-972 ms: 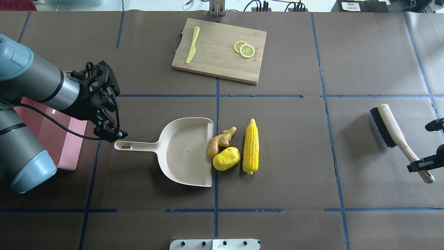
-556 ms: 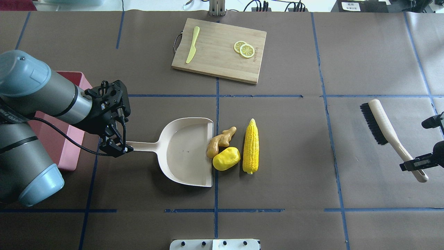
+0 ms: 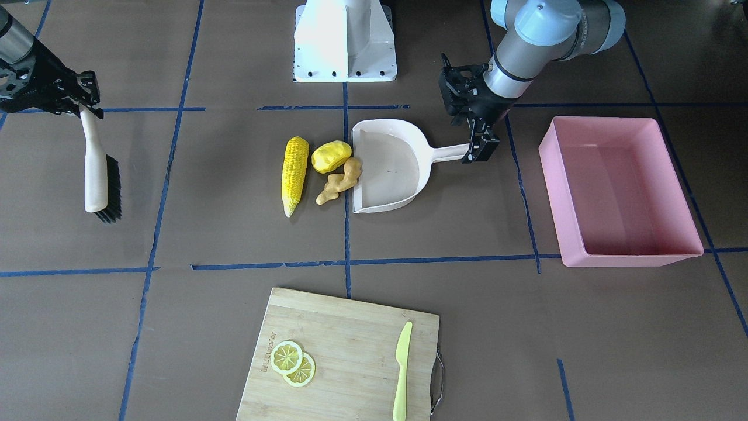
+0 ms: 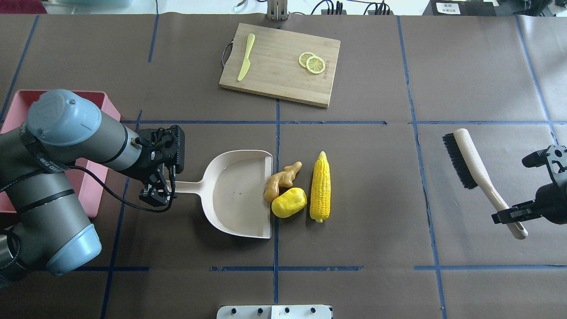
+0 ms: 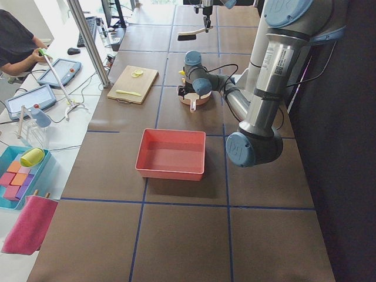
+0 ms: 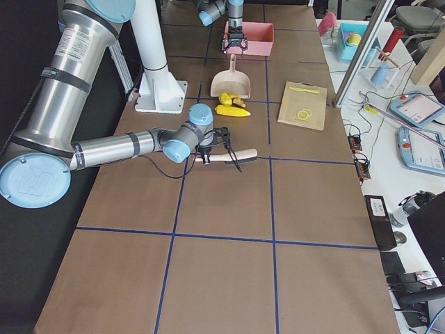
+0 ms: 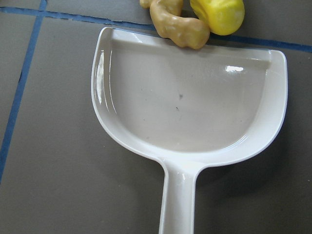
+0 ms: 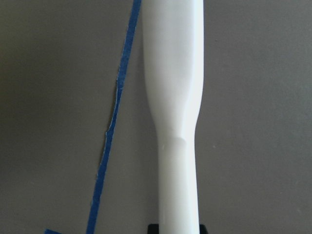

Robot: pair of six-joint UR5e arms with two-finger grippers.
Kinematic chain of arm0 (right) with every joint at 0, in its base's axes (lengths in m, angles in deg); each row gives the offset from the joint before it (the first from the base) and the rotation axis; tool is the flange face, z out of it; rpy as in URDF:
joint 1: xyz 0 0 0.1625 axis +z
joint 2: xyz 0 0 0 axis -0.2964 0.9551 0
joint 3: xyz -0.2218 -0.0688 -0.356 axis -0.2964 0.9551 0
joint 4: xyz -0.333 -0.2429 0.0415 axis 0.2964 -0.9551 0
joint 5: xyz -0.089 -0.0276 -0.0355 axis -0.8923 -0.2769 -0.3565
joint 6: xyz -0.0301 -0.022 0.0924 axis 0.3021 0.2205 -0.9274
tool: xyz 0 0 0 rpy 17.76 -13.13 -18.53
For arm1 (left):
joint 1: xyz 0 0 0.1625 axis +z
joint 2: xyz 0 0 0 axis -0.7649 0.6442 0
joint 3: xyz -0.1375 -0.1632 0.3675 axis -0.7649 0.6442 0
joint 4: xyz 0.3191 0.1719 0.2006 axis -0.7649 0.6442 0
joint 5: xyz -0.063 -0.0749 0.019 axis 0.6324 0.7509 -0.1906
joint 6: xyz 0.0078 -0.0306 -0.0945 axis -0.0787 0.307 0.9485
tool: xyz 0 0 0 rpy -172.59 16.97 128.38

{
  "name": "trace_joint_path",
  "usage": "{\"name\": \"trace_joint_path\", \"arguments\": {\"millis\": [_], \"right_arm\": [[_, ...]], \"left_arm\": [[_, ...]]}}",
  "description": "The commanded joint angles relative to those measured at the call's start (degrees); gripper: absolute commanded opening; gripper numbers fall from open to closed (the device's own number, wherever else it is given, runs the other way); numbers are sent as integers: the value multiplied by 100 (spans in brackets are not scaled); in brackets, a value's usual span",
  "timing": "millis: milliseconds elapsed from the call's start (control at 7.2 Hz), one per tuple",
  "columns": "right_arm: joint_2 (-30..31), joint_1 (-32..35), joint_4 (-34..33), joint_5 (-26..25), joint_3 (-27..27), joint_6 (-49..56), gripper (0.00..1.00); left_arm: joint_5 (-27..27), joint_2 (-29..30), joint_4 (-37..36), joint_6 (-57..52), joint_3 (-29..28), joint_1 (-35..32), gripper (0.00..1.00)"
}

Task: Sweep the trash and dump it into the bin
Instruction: 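Grasp the dustpan handle with the left gripper while the right gripper lifts the brush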

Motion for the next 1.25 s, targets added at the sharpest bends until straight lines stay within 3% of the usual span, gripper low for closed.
{"name": "trace_joint_path", "arguments": {"millis": [0, 417, 694, 1111], "right_arm": [[-183, -514, 0, -192, -193, -1269, 1], [-342, -893, 0, -263, -229, -1477, 0], [-342, -1210, 0, -727, -290, -1477, 0], [-429, -1430, 0, -992, -317, -1933, 0]], "left_arm": [[-30, 100, 7, -19, -244, 125, 100], [-22, 117, -2, -27, -384, 240, 100], [-30, 135, -11, -411, -473, 240, 98], [-48, 100, -20, -432, -517, 249, 97]]}}
